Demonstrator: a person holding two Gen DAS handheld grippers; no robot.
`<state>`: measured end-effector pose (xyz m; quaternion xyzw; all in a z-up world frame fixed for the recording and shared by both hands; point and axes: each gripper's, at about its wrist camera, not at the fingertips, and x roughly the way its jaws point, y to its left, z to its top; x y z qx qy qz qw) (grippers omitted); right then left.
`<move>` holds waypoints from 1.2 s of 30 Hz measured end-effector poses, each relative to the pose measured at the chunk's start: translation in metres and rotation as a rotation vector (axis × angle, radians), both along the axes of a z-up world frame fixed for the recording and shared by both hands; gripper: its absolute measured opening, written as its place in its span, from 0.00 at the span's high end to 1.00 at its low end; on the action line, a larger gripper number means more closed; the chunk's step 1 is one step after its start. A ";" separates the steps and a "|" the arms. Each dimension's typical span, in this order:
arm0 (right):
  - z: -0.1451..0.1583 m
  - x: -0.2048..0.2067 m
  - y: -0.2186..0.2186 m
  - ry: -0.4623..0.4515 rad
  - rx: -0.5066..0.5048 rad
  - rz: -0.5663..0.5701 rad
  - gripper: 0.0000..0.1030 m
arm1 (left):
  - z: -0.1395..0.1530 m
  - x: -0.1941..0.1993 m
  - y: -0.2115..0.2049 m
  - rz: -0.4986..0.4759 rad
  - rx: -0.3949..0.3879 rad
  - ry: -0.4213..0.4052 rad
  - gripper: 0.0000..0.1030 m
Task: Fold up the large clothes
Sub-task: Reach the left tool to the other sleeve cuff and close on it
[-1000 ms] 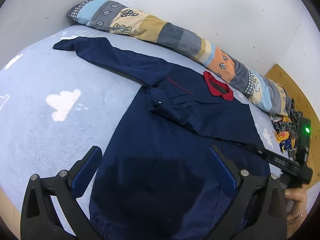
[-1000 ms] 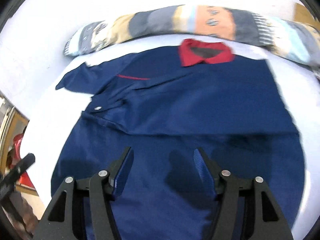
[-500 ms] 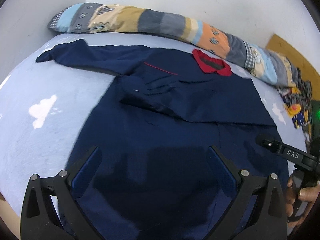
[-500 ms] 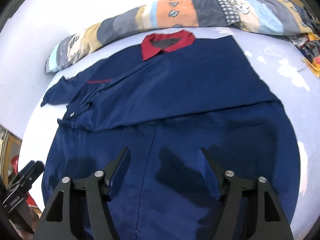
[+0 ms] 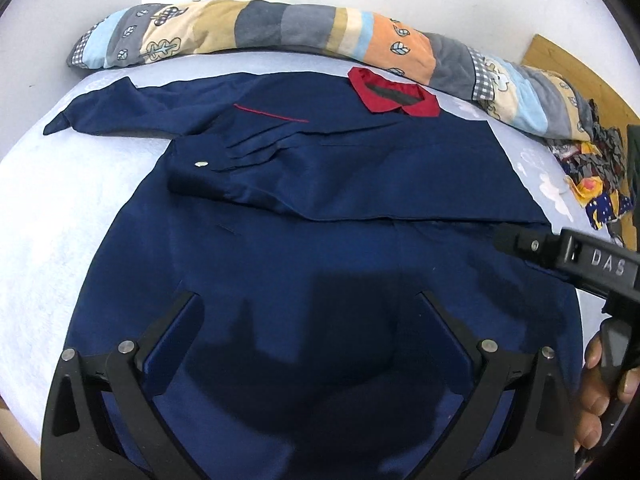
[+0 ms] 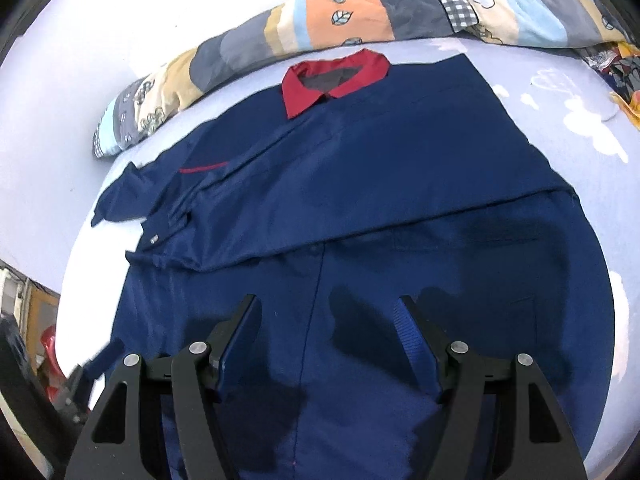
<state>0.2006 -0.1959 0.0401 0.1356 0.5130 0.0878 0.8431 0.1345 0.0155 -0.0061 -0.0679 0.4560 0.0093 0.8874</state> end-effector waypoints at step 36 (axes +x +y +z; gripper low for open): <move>0.001 0.012 0.005 -0.006 -0.018 -0.007 0.31 | 0.046 0.086 0.368 0.592 -0.554 -0.134 0.00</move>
